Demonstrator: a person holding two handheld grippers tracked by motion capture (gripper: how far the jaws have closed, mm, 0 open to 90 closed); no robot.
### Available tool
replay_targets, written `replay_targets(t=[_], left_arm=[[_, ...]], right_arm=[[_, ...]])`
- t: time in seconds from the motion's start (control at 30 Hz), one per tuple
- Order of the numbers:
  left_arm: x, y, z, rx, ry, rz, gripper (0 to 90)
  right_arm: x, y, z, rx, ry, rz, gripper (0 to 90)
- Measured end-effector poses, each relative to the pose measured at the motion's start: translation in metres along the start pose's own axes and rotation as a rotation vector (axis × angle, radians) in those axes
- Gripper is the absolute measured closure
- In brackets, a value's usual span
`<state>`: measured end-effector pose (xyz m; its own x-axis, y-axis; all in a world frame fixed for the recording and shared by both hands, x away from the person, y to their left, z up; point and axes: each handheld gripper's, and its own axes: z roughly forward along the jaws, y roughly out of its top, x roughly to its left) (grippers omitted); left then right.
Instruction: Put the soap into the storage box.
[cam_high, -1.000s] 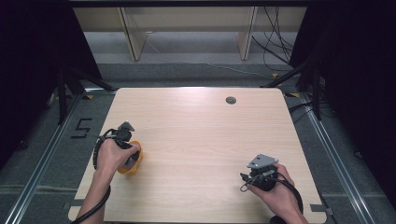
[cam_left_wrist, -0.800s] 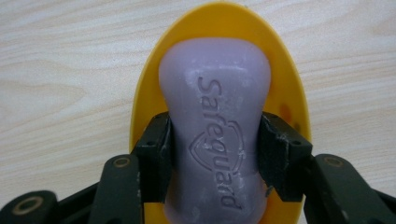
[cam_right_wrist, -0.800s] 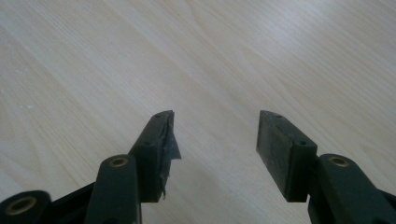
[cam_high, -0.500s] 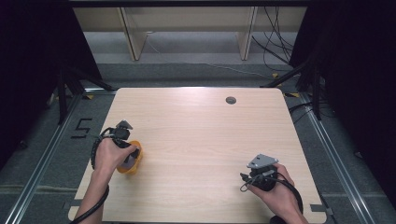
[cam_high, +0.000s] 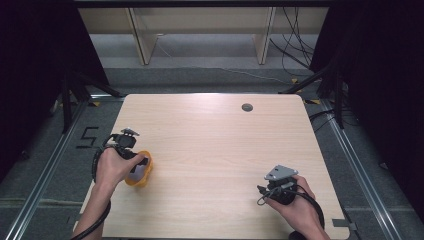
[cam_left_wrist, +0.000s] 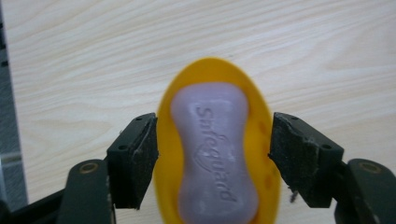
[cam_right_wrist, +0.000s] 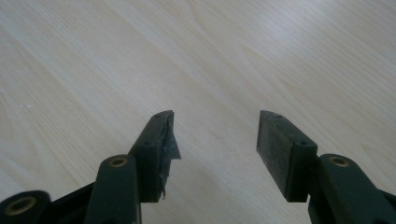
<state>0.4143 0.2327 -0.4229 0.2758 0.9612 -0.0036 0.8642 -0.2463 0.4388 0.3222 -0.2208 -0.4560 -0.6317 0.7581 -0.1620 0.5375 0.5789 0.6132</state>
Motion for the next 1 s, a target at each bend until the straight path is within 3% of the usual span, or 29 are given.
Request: replay_targets(t=[0.07, 0.2, 0.37, 0.5, 0.63, 0.77, 0.93, 1.0], left_arm=[[-0.001, -0.005, -0.006, -0.043, -0.008, 0.017, 28.9], [-0.001, -0.015, -0.012, -0.071, -0.015, 0.049, 26.2], [0.008, -0.035, -0.016, -0.147, -0.096, 0.085, 25.5], [0.014, -0.055, -0.018, -0.209, -0.106, 0.089, 25.7], [0.019, -0.077, -0.021, -0.287, -0.153, 0.069, 26.2], [0.02, -0.099, -0.021, -0.309, -0.126, 0.07, 26.1], [0.016, -0.126, -0.016, -0.375, -0.114, 0.066, 26.4], [0.012, -0.134, -0.011, -0.422, -0.118, 0.04, 26.5]], right_arm=[[0.0, 0.0, 0.0, 0.001, -0.001, 0.001, 46.8], [0.0, 0.0, 0.0, -0.001, -0.003, -0.001, 46.8], [0.0, 0.0, 0.0, -0.001, -0.002, 0.004, 46.7], [0.0, 0.0, 0.0, 0.0, -0.004, 0.007, 46.7], [0.0, 0.0, 0.0, -0.002, -0.004, 0.006, 46.7], [-0.002, 0.0, 0.0, -0.008, -0.014, -0.017, 46.7], [-0.002, 0.0, 0.0, -0.013, -0.016, 0.0, 46.7], [-0.002, 0.0, 0.0, -0.013, -0.018, -0.001, 46.7]])
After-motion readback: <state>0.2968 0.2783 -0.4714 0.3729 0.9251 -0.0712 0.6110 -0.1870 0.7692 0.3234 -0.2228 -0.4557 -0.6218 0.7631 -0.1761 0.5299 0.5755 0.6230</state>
